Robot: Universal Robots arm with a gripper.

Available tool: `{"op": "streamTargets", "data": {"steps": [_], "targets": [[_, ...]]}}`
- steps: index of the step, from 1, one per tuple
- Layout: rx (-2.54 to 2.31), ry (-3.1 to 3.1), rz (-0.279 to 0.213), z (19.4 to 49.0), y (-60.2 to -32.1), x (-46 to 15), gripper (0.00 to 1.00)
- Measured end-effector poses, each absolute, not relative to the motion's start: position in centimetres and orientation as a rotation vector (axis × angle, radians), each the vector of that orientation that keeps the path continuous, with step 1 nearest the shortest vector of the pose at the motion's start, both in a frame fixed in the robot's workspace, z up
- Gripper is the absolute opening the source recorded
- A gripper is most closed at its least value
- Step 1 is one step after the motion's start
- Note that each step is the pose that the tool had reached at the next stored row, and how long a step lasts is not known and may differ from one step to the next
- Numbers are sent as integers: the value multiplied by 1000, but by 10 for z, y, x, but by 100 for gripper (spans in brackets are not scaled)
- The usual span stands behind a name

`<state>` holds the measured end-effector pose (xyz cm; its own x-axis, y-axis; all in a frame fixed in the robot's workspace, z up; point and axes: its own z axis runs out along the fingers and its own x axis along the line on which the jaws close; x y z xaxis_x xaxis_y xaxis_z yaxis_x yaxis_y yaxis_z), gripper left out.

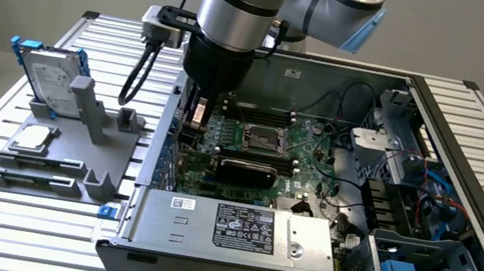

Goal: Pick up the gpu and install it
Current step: 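Press down on the gpu until it lock into place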

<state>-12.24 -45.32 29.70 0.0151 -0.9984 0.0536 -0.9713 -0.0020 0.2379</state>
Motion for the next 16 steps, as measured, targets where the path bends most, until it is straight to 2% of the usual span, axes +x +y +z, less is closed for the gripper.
{"op": "streamTargets", "data": {"steps": [16], "targets": [[2072, -2052, -214, 297, -453, -122, 11]]}}
